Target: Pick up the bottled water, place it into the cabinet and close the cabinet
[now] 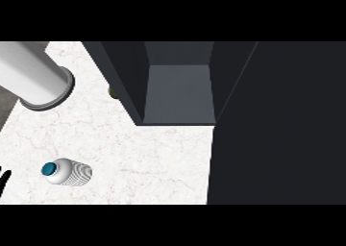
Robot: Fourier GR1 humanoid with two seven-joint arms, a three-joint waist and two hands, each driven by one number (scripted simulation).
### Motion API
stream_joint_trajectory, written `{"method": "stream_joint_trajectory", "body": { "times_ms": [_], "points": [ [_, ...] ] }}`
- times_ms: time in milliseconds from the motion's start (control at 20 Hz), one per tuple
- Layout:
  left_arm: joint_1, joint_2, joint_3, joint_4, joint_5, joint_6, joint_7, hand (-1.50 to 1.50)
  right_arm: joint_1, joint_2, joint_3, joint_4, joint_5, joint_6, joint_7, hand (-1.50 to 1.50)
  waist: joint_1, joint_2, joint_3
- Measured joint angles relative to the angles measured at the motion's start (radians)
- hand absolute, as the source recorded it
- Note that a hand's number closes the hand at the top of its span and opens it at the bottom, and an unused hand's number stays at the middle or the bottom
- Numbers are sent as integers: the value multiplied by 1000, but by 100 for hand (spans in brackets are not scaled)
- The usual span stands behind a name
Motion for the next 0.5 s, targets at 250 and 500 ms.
{"method": "stream_joint_trajectory", "body": {
  "times_ms": [250,500],
  "points": [
    [-109,22,2,184,-91,-13,-79,-150,10,-10,-7,-8,-11,12,0,-150,-2,0,0],
    [-176,37,7,354,-141,-28,-140,-150,33,-10,5,-22,1,20,-15,-150,-3,0,0]
  ]
}}
